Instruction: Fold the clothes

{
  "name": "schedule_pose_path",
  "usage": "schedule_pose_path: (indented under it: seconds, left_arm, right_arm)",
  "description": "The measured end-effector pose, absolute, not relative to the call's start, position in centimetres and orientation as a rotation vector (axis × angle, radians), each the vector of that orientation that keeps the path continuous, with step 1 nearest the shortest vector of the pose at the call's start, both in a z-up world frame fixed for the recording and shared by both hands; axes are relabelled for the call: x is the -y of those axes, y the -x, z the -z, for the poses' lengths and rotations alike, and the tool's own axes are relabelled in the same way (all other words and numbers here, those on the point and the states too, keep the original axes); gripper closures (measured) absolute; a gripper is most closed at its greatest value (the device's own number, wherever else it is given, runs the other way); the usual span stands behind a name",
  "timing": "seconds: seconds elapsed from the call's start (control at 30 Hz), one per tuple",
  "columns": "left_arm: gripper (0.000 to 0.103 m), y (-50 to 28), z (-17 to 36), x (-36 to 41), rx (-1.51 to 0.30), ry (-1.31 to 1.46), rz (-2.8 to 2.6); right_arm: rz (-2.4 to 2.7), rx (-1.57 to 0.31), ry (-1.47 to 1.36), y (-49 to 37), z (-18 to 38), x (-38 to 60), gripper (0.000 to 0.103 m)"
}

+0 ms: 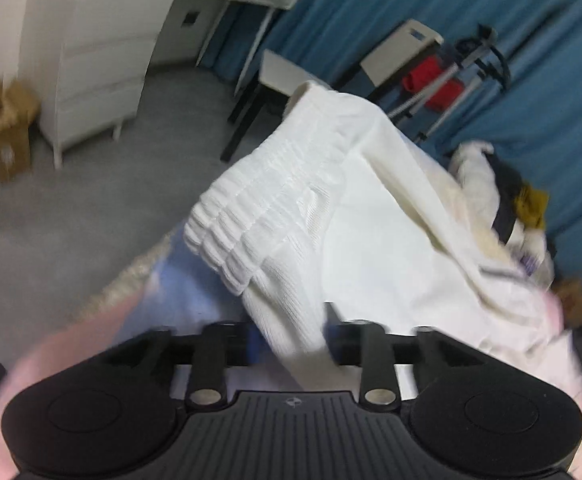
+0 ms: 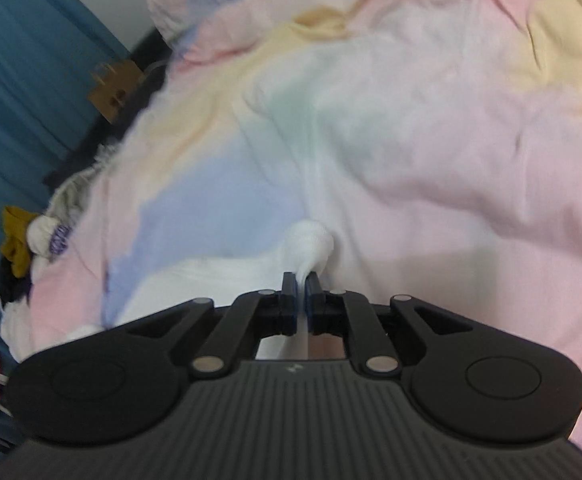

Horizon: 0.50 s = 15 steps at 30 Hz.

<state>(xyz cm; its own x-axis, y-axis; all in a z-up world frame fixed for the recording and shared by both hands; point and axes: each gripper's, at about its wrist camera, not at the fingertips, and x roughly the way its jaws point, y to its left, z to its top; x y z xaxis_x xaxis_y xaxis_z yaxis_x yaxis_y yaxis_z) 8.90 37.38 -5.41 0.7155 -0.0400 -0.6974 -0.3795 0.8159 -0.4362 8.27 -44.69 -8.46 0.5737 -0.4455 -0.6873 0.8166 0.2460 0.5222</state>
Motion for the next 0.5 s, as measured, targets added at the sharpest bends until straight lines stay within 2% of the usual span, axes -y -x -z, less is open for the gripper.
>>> schedule_pose_path:
  seconds: [0.03, 0.1, 0.17, 0.2, 0.23, 0.5]
  left_arm:
    - [0.048, -8.2, 4.8, -36.7, -0.751, 0.541, -0.193]
    - [0.037, -6.7, 3.2, -35.0, -0.733, 0.459, -0.186]
    - [0.030, -5.3, 1.5, -33.7, -0.694, 0.414, -0.189]
    - [0.026, -4.8, 0.7, -33.3, -0.665, 0.403, -0.191]
    - [0.023, -4.4, 0.0, -32.9, -0.636, 0.392, -0.193]
    - [0.022, -7.1, -3.3, -25.4, -0.575, 0.295, -0.067]
  right_arm:
    - [0.897, -0.427, -0.972, -8.4, 7.8, 44.6, 0.090]
    - [0.897, -0.397, -0.908, -8.7, 6.5, 43.7, 0.070]
    - [0.903, -0.365, -0.839, -9.0, 5.4, 42.7, 0.020]
    - [0.908, -0.351, -0.812, -9.2, 5.0, 42.3, 0.014]
    - [0.918, -0.339, -0.795, -9.3, 4.7, 41.9, 0.016]
    - [0.601, -0.295, -0.867, -11.8, 4.5, 39.9, 0.015]
